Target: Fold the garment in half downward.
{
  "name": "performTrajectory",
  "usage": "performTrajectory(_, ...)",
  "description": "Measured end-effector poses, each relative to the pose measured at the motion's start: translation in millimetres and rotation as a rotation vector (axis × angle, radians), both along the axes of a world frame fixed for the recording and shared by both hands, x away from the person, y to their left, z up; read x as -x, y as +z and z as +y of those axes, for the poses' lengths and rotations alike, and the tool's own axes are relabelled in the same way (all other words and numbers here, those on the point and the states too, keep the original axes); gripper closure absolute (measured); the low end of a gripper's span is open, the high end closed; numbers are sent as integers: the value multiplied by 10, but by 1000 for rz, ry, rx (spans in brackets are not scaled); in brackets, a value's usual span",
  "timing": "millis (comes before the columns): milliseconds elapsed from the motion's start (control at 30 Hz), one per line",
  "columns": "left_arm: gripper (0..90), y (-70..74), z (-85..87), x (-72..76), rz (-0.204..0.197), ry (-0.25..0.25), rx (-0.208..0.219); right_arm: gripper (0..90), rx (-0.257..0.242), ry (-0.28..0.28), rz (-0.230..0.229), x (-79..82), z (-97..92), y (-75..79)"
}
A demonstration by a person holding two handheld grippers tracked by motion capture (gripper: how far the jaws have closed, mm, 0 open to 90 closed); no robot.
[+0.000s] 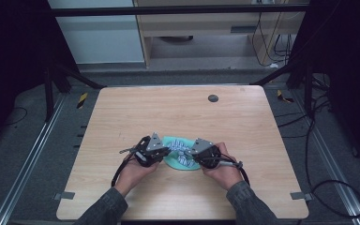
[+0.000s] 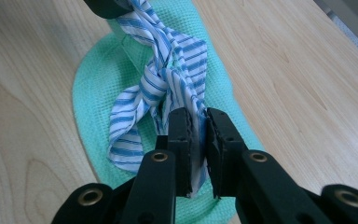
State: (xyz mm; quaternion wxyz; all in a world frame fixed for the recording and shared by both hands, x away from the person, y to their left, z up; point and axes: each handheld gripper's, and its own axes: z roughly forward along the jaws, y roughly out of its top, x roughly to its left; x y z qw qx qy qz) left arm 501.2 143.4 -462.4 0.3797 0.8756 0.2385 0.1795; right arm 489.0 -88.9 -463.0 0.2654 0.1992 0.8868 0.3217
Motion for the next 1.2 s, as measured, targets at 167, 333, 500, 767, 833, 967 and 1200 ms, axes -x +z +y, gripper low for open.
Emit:
performTrajectory(167, 854, -38, 13, 40, 9, -11, -7, 803, -5, -1, 5, 45, 4, -18)
performTrajectory(333, 855, -79, 28, 83, 16, -22, -14, 808, -4, 4, 13, 93, 0, -48)
performTrajectory(500, 858, -102, 45, 110, 23, -29, -21, 814, 0, 16, 19, 132, -3, -65)
performTrajectory(767, 861, -138, 64, 144, 39, -45, -32, 820, 2, 29, 31, 198, -22, -100)
performTrajectory(833, 862, -151, 69, 155, 42, -48, -36, 821, 4, 33, 36, 217, -23, -110)
performTrajectory(967, 863, -167, 77, 170, 46, -53, -40, 827, 7, 41, 48, 253, -33, -131)
performTrajectory(1200, 865, -213, 93, 198, 60, -68, -58, 839, 11, 57, 65, 299, -40, -183)
